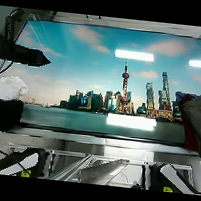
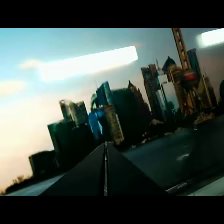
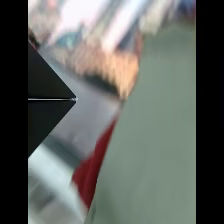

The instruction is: Fold the shirts.

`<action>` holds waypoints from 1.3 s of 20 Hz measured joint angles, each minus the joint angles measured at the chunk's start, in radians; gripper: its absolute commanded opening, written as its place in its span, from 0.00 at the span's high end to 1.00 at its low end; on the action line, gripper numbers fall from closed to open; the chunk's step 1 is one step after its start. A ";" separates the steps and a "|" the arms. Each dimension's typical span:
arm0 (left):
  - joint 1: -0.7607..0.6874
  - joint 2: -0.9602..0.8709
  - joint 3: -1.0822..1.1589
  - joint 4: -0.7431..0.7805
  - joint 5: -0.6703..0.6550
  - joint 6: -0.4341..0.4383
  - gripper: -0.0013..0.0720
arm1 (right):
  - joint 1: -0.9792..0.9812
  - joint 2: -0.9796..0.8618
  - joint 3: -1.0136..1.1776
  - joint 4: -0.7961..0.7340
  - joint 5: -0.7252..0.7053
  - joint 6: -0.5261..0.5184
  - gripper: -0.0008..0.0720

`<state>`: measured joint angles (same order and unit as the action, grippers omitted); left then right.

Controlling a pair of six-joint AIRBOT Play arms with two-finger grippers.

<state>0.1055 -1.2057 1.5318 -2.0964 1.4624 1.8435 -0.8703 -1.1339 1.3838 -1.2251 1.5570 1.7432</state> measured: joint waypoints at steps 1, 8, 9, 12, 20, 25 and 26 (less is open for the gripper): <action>-0.002 0.000 0.000 0.000 0.014 -0.010 0.96 | 0.042 0.011 0.002 0.032 -0.017 -0.008 0.96; -0.127 0.223 -0.348 0.002 -0.024 -0.064 0.96 | 0.443 0.192 -0.253 0.109 -0.164 -0.108 0.96; -0.158 0.280 -0.444 0.004 -0.045 -0.076 0.96 | 0.514 0.240 -0.337 0.113 -0.179 -0.124 0.96; -0.245 0.444 -0.718 0.006 -0.117 -0.117 0.96 | 0.671 0.375 -0.565 0.118 -0.224 -0.149 0.96; -0.335 0.685 -1.025 0.008 -0.202 -0.224 0.96 | 0.779 0.489 -0.748 0.146 -0.253 -0.172 0.96; -0.340 0.746 -1.048 0.008 -0.221 -0.254 0.96 | 0.785 0.496 -0.759 0.153 -0.245 -0.174 0.96; -0.341 0.753 -1.050 0.008 -0.223 -0.260 0.96 | 0.785 0.496 -0.760 0.154 -0.244 -0.174 0.96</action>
<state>-0.2352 -0.4522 0.4816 -2.0880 1.2396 1.5837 -0.0853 -0.6376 0.6239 -1.0714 1.3128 1.5688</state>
